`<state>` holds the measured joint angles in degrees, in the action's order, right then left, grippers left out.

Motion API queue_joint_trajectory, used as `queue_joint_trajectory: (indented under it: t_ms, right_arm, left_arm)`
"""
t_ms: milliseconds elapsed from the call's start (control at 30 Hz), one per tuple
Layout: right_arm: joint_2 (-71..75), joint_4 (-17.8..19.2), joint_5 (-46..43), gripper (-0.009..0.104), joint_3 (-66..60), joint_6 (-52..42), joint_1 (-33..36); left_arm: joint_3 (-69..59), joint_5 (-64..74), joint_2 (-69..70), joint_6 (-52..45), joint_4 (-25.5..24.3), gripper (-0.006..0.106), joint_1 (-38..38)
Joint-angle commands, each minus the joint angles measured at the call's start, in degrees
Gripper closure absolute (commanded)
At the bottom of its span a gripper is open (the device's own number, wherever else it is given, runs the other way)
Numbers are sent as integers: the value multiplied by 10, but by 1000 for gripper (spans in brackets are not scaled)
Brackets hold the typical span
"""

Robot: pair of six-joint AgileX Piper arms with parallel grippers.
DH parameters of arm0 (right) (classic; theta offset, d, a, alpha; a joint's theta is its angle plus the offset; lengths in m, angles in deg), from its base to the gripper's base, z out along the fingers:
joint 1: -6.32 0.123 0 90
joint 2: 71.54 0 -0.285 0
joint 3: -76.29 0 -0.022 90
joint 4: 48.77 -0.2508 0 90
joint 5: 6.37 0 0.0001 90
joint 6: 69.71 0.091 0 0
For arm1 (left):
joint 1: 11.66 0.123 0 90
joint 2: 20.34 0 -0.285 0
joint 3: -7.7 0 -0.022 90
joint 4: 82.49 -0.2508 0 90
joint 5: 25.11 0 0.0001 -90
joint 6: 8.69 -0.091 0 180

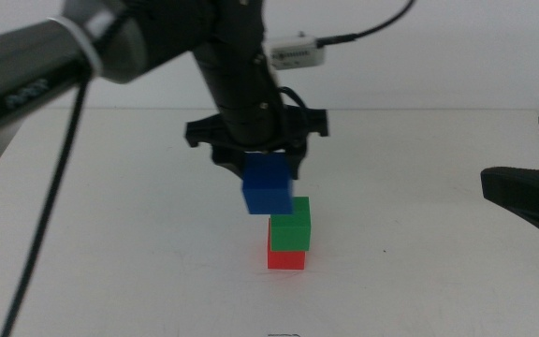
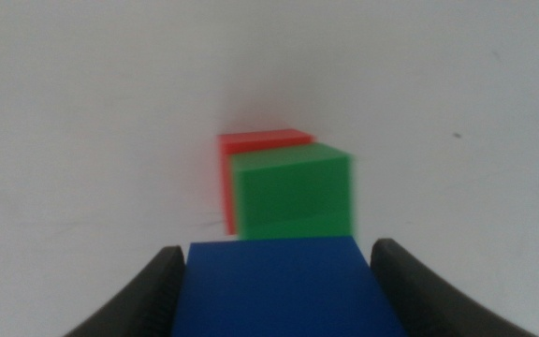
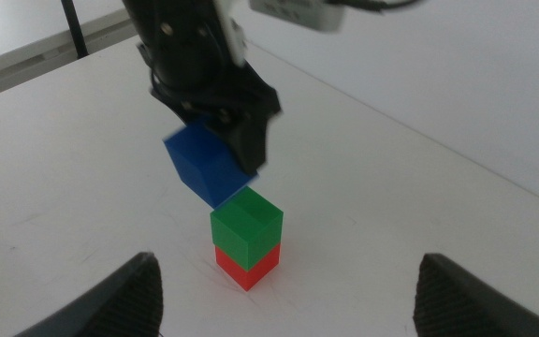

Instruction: Stack red cubes first, then green, then blue cubes in a specific spot.

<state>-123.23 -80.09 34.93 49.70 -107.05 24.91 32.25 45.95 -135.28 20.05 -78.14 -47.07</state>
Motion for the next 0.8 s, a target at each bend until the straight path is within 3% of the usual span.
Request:
queue_joint_trajectory:
  t_ms: [0,767]
  right_arm:
    - [1,-14,-31,13,14,-5,-3]
    - [1,-14,-31,13,14,-5,-3]
  left_arm:
    - [35,45,19,13,0,96,-16]
    - [73,45,-49,18,-12,96,-28]
